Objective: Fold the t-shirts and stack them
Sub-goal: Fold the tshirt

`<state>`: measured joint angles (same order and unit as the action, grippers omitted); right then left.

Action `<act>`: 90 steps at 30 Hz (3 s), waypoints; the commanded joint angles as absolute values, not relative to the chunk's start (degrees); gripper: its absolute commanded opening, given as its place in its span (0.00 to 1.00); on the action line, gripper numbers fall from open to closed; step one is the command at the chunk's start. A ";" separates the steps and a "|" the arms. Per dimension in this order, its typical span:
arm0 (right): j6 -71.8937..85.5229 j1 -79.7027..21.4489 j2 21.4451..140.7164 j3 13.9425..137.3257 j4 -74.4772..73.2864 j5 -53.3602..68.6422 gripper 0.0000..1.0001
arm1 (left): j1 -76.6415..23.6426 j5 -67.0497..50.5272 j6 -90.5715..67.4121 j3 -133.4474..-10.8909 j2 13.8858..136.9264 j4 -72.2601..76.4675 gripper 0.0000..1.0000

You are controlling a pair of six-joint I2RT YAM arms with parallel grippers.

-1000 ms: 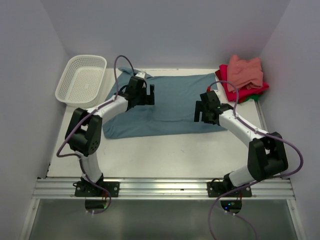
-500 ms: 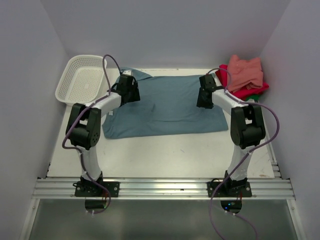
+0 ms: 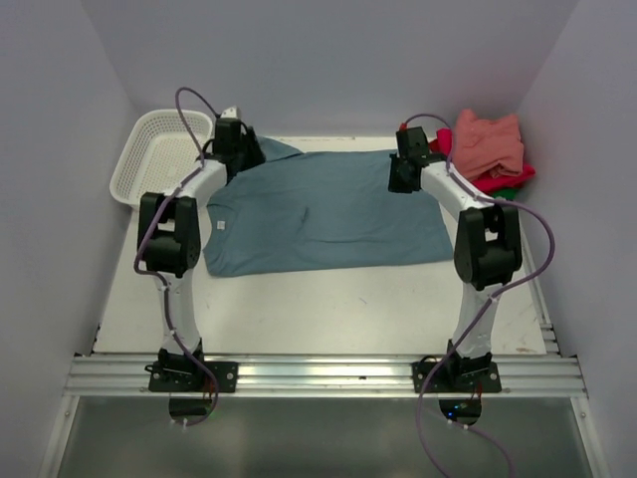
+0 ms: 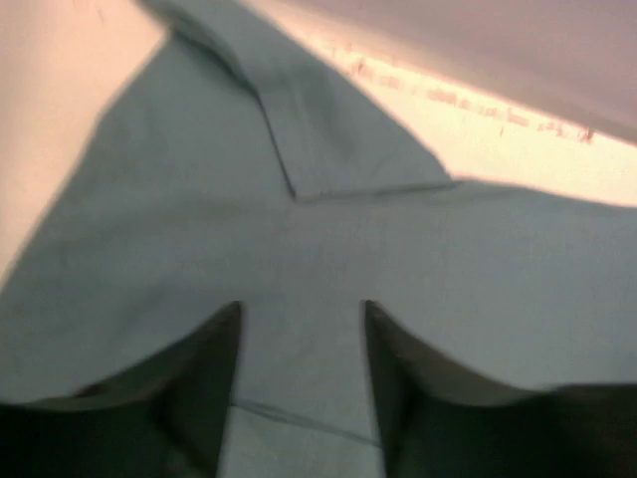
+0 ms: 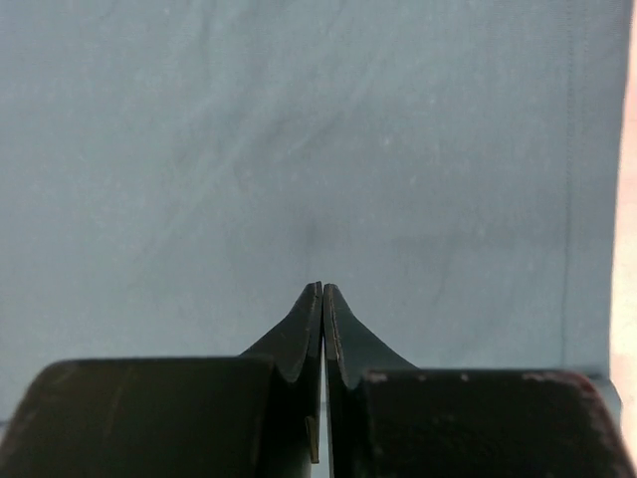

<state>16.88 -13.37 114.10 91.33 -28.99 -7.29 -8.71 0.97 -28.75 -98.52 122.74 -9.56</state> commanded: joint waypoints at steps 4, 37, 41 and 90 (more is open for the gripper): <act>15.91 -13.10 121.37 93.08 -27.70 -4.14 0.00 | -9.40 -7.03 -29.71 -81.32 117.86 4.12 0.32; 26.63 -25.93 98.18 56.61 -41.75 -10.46 0.00 | -19.51 0.44 -32.60 -44.56 97.65 -21.35 0.29; 25.58 -26.01 97.21 59.05 -41.31 -13.62 0.01 | -19.86 3.69 -33.13 -46.66 92.82 -20.57 0.29; 20.04 -25.93 84.38 66.27 -37.27 -20.83 0.08 | -1.93 -9.05 -40.08 -89.48 127.80 -2.46 0.00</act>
<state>20.25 -25.93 87.68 66.28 -36.86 -18.63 -2.22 -7.25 -39.99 -89.62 127.90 -5.23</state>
